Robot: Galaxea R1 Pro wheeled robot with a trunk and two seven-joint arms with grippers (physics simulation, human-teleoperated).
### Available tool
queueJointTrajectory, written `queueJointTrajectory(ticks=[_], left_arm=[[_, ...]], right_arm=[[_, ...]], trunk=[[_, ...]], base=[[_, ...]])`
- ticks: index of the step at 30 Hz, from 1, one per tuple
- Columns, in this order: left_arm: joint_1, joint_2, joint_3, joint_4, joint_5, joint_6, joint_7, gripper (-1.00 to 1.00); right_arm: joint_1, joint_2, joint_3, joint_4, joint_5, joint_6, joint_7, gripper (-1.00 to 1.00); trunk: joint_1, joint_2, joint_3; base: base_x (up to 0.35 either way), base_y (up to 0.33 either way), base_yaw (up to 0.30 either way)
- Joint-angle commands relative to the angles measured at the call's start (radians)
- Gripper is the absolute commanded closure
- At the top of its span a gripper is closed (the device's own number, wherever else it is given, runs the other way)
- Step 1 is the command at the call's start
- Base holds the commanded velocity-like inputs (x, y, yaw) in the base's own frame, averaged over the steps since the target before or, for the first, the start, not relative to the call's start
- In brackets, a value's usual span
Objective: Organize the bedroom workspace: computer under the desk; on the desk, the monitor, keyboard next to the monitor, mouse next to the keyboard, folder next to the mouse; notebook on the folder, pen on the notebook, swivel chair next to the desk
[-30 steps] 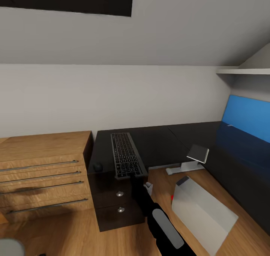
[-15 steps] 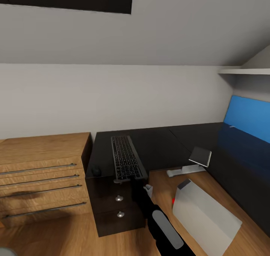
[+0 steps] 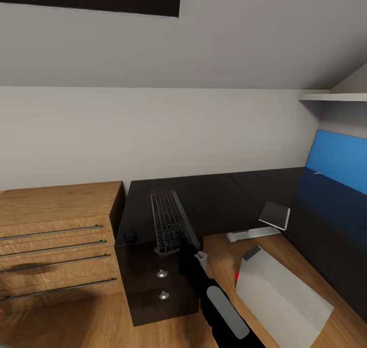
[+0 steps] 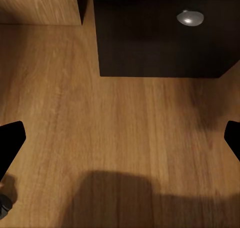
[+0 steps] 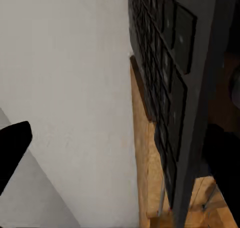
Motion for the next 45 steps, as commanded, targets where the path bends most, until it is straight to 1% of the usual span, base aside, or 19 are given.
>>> queueJointTrajectory(ticks=[1,10,21,23,25,28,29,32,34,40,43,45], left_arm=[[-0.001,0.001,-0.005,-0.001,0.01,-0.005,0.006,-1.0],[-0.001,0.001,-0.005,-0.001,0.01,-0.005,0.007,-1.0],[-0.001,0.002,0.001,-0.001,0.011,-0.005,0.008,-1.0],[-0.001,0.003,0.002,-0.001,0.011,-0.005,0.01,-1.0],[-0.001,0.004,0.003,0.0,0.012,-0.006,0.01,-1.0],[-0.001,0.004,0.004,0.001,0.013,-0.005,0.01,-1.0],[-0.001,0.004,0.004,0.001,0.013,-0.005,0.011,-1.0],[-0.001,0.004,0.004,0.002,0.014,-0.005,0.011,-1.0],[-0.001,0.004,0.004,0.002,0.015,-0.005,0.01,-1.0],[-0.001,0.005,0.005,0.002,0.013,-0.005,0.01,-1.0],[-0.001,0.006,0.005,0.002,0.013,-0.005,0.009,-1.0],[-0.001,0.005,0.005,0.002,0.014,-0.005,0.01,-1.0]], right_arm=[[-0.001,0.0,0.001,0.0,-0.01,0.001,0.005,-1.0],[-0.001,0.0,-0.001,0.0,-0.011,0.0,0.006,-1.0],[-0.001,0.0,-0.009,0.003,-0.008,-0.005,0.006,-1.0],[-0.001,0.0,-0.019,0.009,-0.007,-0.006,0.006,-1.0],[-0.001,0.0,-0.036,0.015,-0.007,-0.006,0.006,-1.0],[-0.001,0.0,-0.08,0.025,-0.006,-0.005,0.006,-1.0],[-0.001,0.0,-0.084,0.025,-0.006,-0.005,0.006,-1.0],[-0.001,-0.011,-0.095,0.026,-0.007,-0.006,0.006,-1.0],[-0.001,-0.013,-0.103,0.026,-0.007,-0.007,0.006,-1.0],[-0.002,-0.02,-0.155,0.026,-0.005,-0.008,0.004,-1.0],[-0.003,-0.03,-0.173,0.026,-0.003,-0.008,-0.003,-1.0],[-0.005,-0.044,-0.183,0.026,-0.002,-0.009,-0.026,-1.0]], trunk=[[0.0,0.0,-0.001],[0.0,0.0,-0.001],[0.0,0.0,-0.001],[0.0,0.0,-0.001],[0.0,0.0,-0.001],[0.0,0.0,-0.001],[0.0,0.0,-0.001],[0.0,0.0,-0.001],[0.0,0.0,-0.001],[0.0,0.0,-0.001],[0.0,0.0,-0.001],[-0.008,0.014,0.006]], base=[[0.0,0.0,0.0],[-0.016,-0.001,0.0],[-0.236,-0.103,0.0],[-0.066,-0.187,0.0],[-0.034,-0.198,0.0],[-0.012,-0.137,0.0],[-0.003,-0.035,0.0],[-0.001,-0.016,0.0],[0.0,-0.005,0.0],[0.0,-0.002,0.0],[0.0,0.0,0.0],[0.0,0.0,0.0]])
